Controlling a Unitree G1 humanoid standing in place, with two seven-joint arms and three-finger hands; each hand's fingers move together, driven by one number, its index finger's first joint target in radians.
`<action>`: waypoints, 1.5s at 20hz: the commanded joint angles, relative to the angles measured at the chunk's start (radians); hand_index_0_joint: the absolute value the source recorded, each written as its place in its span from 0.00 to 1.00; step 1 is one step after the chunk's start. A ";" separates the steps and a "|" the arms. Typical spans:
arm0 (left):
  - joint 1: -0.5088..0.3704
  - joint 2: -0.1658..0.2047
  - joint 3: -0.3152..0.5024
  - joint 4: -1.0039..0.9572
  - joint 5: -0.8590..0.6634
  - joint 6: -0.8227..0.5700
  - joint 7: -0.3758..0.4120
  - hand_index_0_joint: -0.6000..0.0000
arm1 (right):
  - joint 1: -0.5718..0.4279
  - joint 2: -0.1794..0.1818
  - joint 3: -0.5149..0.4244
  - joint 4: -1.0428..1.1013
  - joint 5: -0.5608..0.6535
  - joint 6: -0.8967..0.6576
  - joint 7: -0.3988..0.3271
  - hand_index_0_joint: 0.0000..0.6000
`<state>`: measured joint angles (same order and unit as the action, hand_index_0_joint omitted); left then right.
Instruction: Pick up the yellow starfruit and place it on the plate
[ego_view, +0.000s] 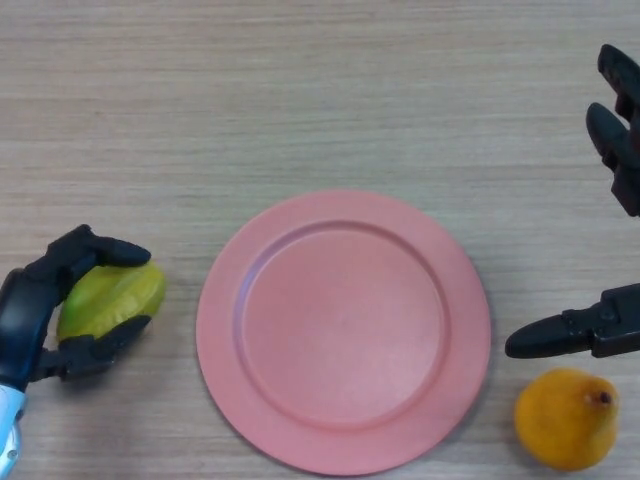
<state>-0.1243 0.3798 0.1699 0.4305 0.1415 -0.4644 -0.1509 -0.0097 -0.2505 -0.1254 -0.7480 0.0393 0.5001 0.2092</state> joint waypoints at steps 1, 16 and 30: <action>-0.008 0.056 0.075 -0.144 -0.054 -0.037 -0.029 0.00 | -0.028 -0.023 -0.057 -0.036 0.058 -0.120 -0.026 0.00; 0.062 -0.112 -0.087 -0.818 -0.320 0.631 -0.179 0.00 | -0.028 -0.023 -0.059 -0.020 0.080 -0.111 -0.030 0.00; -0.032 -0.169 -0.224 -0.559 0.016 0.365 -0.107 1.00 | -0.011 -0.025 -0.086 -0.017 0.033 -0.158 -0.019 0.00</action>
<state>-0.1304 0.1991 -0.0760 -0.0757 0.1519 0.0395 -0.2841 0.0001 -0.2507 -0.1424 -0.7131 0.0779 0.5002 0.2032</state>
